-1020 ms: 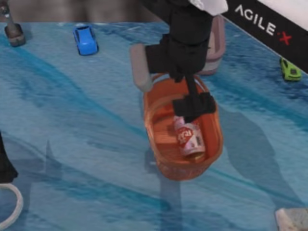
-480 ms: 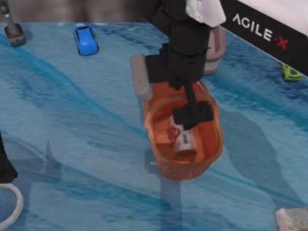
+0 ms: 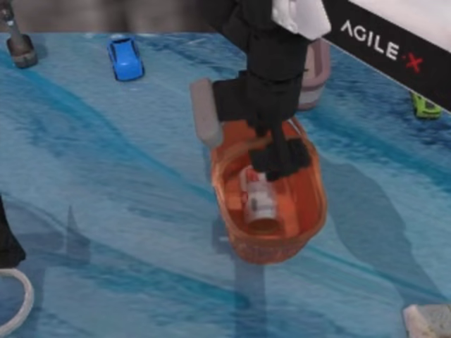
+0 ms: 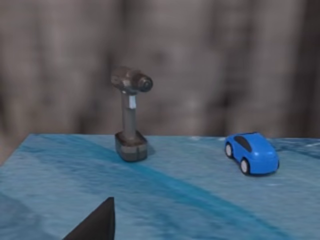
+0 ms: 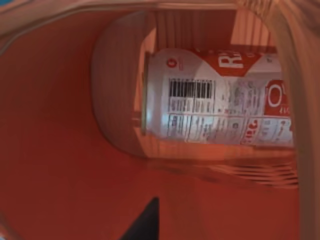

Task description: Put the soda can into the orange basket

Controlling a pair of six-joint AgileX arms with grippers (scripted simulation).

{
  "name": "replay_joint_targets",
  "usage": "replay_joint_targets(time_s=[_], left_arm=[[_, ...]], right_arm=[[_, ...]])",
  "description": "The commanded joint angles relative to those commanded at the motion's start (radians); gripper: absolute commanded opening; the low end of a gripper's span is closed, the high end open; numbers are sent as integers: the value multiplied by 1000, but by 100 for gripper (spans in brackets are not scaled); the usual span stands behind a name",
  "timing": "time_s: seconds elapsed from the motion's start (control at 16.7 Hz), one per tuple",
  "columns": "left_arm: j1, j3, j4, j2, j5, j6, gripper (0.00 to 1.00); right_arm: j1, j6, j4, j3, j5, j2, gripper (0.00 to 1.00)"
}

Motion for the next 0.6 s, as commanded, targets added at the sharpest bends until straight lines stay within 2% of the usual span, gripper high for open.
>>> replay_joint_targets(time_s=[0.42, 0.6], left_arm=[[0, 0, 0, 0, 0, 0, 100], [0, 0, 0, 0, 0, 0, 100]], right_arm=[[0, 0, 0, 0, 0, 0, 2], [0, 0, 0, 0, 0, 0, 0]])
